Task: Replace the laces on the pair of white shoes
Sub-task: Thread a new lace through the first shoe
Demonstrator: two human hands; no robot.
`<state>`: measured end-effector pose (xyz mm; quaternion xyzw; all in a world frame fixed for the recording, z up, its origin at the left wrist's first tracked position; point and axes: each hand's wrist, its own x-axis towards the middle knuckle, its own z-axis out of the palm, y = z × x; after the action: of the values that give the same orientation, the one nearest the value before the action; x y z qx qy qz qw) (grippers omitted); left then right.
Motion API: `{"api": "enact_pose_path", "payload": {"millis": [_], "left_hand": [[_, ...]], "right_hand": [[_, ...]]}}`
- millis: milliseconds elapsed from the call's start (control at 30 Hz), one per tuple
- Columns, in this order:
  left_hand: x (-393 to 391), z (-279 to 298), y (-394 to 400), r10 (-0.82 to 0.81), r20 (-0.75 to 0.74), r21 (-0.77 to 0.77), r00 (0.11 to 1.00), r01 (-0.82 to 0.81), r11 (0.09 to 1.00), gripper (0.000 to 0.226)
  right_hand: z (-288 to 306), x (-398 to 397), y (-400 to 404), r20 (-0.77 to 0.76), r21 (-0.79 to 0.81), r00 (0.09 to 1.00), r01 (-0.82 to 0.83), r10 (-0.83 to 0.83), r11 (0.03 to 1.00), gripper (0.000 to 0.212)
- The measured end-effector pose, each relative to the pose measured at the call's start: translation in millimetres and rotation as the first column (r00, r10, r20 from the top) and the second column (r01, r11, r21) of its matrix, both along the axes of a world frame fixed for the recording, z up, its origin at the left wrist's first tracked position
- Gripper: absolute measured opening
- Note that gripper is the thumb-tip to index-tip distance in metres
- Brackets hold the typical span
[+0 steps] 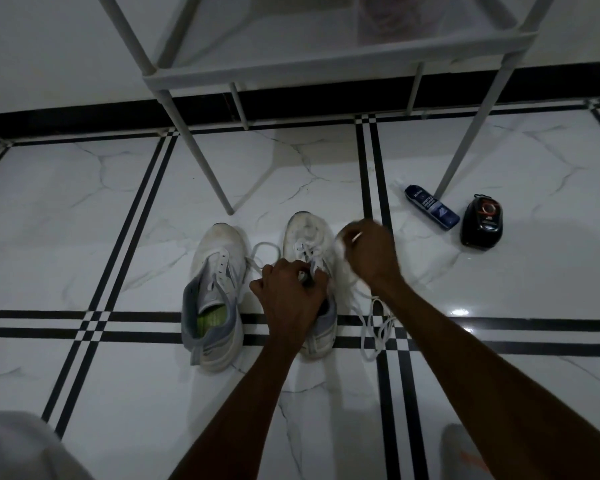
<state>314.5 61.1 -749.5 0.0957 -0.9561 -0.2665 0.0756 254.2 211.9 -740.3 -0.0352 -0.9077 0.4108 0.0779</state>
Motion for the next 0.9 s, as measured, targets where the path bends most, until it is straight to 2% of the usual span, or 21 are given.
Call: {"api": "enact_pose_path", "payload": {"millis": [33,67,100,133,167,200,267,333,367,433,467,500,533,567,600,633,667,733,800,867,900], "left_hand": [[0.7,0.3,-0.3,0.005,0.002,0.01,1.0,-0.005,1.0,0.026],[0.1,0.5,-0.4,0.008,0.006,0.016,1.0,-0.008,1.0,0.026],[0.5,-0.2,-1.0,0.008,0.013,0.019,1.0,-0.009,1.0,0.027],[0.0,-1.4,-0.9,0.01,0.018,0.026,1.0,-0.011,1.0,0.027],[-0.3,-1.5,-0.7,0.013,0.024,0.038,1.0,-0.013,0.999,0.028],[-0.4,-1.6,-0.5,0.016,0.03,0.05,0.999,-0.017,0.999,0.03],[-2.1,-1.8,-0.7,0.02,0.033,0.055,0.999,-0.022,0.998,0.032],[-2.5,-3.2,-0.8,0.02,0.034,0.047,0.999,-0.022,0.999,0.032],[-2.8,-4.1,-0.8,0.019,0.031,0.047,0.999,-0.021,0.999,0.031],[-3.3,-6.0,-1.9,0.015,0.025,0.041,1.0,-0.016,0.999,0.03],[-3.5,-6.7,-3.1,0.012,0.027,0.042,1.0,-0.013,0.999,0.031],[-2.7,-6.8,-3.4,0.009,0.029,0.048,1.0,-0.011,0.999,0.031],[-2.8,-6.1,-3.3,0.009,0.029,0.057,1.0,-0.01,0.998,0.032],[-3.0,-5.4,-3.5,0.009,0.031,0.066,0.999,-0.011,0.998,0.031],[-2.8,-5.1,-4.3,0.01,0.037,0.074,0.999,-0.013,0.997,0.031],[-2.1,-4.7,-4.9,0.01,0.04,0.08,0.999,-0.013,0.997,0.031],[-2.6,-3.8,-4.7,0.006,0.038,0.084,0.999,-0.01,0.996,0.031],[-2.2,-3.5,-4.6,0.003,0.037,0.087,0.999,-0.006,0.996,0.032],[-2.4,-4.5,-4.9,0.001,0.032,0.089,0.999,-0.004,0.996,0.033],[-2.5,-5.8,-5.2,-0.002,0.02,0.09,1.0,0.0,0.996,0.034],[-2.7,-6.1,-5.4,-0.002,0.013,0.091,1.0,0.001,0.996,0.034]], "right_hand": [[9.8,-3.7,10.4,-0.077,-0.104,0.975,0.199,-0.207,0.974,0.011],[21.5,-8.6,23.3,-0.145,-0.192,0.913,0.352,-0.381,0.916,0.009],[29.9,-12.9,35.4,-0.201,-0.242,0.843,0.45,-0.498,0.86,0.008],[34.1,-17.9,46.0,-0.249,-0.266,0.801,0.484,-0.544,0.834,0.007],[31.9,-22.5,51.9,-0.264,-0.255,0.811,0.463,-0.522,0.849,0.01],[29.3,-22.4,51.0,-0.236,-0.199,0.869,0.396,-0.436,0.896,0.019],[10.6,-16.2,37.0,-0.085,-0.051,0.99,0.11,-0.114,0.993,0.035],[-3.8,-2.1,12.9,0.078,0.017,0.976,-0.203,0.201,0.979,0.03],[-9.9,3.4,2.1,0.156,0.06,0.949,-0.285,0.273,0.957,0.025],[-16.3,7.4,-8.7,0.205,0.17,0.938,-0.315,0.279,0.934,0.018],[-13.3,7.7,-10.3,0.165,0.193,0.961,-0.252,0.221,0.948,0.017],[-10.3,3.8,-5.0,0.088,0.146,0.99,-0.123,0.111,0.982,0.016],[-1.0,-1.0,5.0,-0.012,0.028,0.998,0.069,-0.069,0.997,0.013],[9.5,-8.5,17.4,-0.067,-0.141,0.963,0.251,-0.262,0.958,0.01],[23.2,-11.4,28.6,-0.106,-0.247,0.911,0.364,-0.398,0.898,0.007],[32.2,-14.1,38.0,-0.152,-0.254,0.871,0.422,-0.467,0.87,0.006],[34.8,-18.4,44.2,-0.18,-0.197,0.865,0.435,-0.468,0.879,0.01],[21.8,-21.1,43.0,-0.092,-0.039,0.947,0.305,-0.308,0.951,0.035],[-4.1,-14.9,26.3,0.06,0.16,0.998,0.019,-0.029,0.987,0.051],[-24.9,-4.1,2.8,0.17,0.206,0.96,-0.256,0.223,0.944,0.038],[-27.9,0.4,-6.2,0.185,0.185,0.941,-0.317,0.284,0.93,0.028]]}}
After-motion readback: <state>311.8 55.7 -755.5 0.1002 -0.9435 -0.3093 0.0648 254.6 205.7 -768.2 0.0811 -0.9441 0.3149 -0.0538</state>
